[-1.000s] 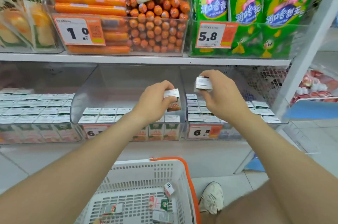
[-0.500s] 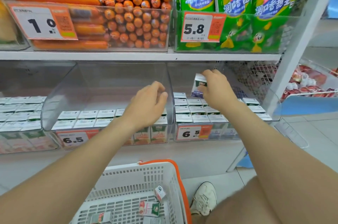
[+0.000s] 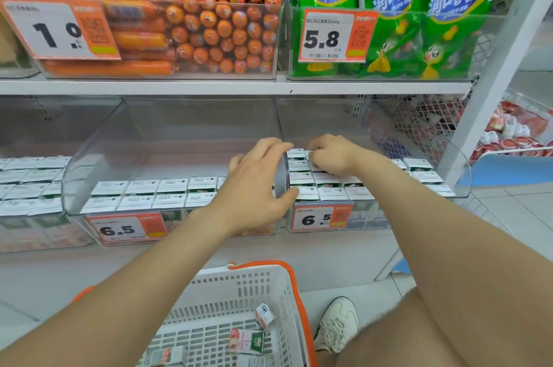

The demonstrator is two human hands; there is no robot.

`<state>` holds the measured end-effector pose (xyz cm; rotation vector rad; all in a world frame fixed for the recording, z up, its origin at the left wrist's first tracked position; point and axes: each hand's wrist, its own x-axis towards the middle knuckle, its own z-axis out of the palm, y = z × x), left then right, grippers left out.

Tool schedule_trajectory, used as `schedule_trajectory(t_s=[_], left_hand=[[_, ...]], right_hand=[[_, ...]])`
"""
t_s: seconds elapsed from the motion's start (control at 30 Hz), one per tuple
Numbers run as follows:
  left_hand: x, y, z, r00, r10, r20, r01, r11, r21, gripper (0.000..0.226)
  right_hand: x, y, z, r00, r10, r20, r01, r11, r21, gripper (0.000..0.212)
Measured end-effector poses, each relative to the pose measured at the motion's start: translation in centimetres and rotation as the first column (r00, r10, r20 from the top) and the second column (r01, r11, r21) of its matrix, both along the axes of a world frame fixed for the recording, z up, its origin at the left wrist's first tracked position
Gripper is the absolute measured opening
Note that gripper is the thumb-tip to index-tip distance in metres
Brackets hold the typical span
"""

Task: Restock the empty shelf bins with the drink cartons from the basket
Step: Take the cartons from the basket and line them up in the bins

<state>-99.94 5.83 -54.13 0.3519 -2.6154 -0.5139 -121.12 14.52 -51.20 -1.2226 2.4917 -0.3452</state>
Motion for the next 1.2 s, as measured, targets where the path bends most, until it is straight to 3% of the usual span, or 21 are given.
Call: schedule_trajectory(t_s=[0.07, 0.17, 0.23, 0.33, 0.43, 0.5, 0.6, 0.7, 0.77, 0.9, 1.1, 1.2], left_hand=[[0.5, -0.2, 0.2, 0.998, 0.002, 0.067, -0.001, 1.0, -0.014, 0.08], [1.6, -0.2, 0.7, 0.991, -0.01, 0.135, 0.007, 1.0, 0.02, 0.079], [2.8, -0.1, 0.7, 0.998, -0.019, 0.061, 0.015, 0.998, 0.066, 0.066], [5.3, 0.5, 0.3, 0.985, -0.033, -0.167, 0.038, 0.999, 0.03, 0.035], [8.8, 1.3, -0.5, 0.956, -0.015, -0.292, 0.013, 1.0, -0.007, 0.016], [11.5, 1.8, -1.7, 0.972, -0.011, -0.236, 0.018, 1.0, 0.026, 0.011], [15.4, 1.5, -5.1, 0.987, -0.061, 0.148, 0.04, 0.989, 0.143, 0.004], [18.4, 0.4, -10.0, 0.839, -0.114, 0.532, 0.007, 0.98, 0.2, 0.008], [19.9, -0.1, -13.1, 0.773, -0.127, 0.621, -0.032, 0.971, 0.238, 0.008], [21.8, -0.4, -18.2, 0.627, -0.138, 0.767, -0.167, 0.937, 0.306, 0.013], [23.2, 0.2, -25.0, 0.363, -0.23, 0.903, -0.234, 0.916, 0.327, 0.028], [24.3, 0.4, -27.3, 0.219, -0.233, 0.947, -0.214, 0.936, 0.279, 0.013]], right_hand=[[0.8, 0.2, 0.0, 0.999, -0.01, -0.032, 0.012, 0.999, 0.043, 0.05], [2.4, 1.0, -0.2, 0.974, -0.042, -0.224, 0.04, 0.999, -0.011, 0.045], [4.6, 1.5, 0.2, 0.967, -0.063, -0.247, 0.007, 0.975, -0.224, 0.038], [10.1, 2.7, 1.2, 0.982, -0.154, -0.11, 0.063, 0.816, -0.575, 0.02], [16.5, 4.2, 1.2, 0.99, -0.108, -0.092, 0.024, 0.77, -0.637, 0.008], [20.1, 5.0, 0.0, 0.995, 0.012, -0.102, -0.066, 0.836, -0.545, 0.006], [23.7, 5.4, -3.2, 0.968, 0.237, -0.083, -0.249, 0.946, -0.207, 0.011], [25.8, 5.7, -7.0, 0.89, 0.454, -0.052, -0.438, 0.88, 0.185, 0.021], [26.6, 5.7, -9.7, 0.858, 0.513, 0.002, -0.487, 0.813, 0.319, 0.028], [26.8, 5.4, -14.8, 0.824, 0.548, 0.146, -0.544, 0.691, 0.476, 0.034], [26.4, 4.9, -22.0, 0.77, 0.565, 0.296, -0.625, 0.577, 0.525, 0.04], [27.2, 5.2, -25.5, 0.757, 0.567, 0.324, -0.641, 0.553, 0.531, 0.036]])
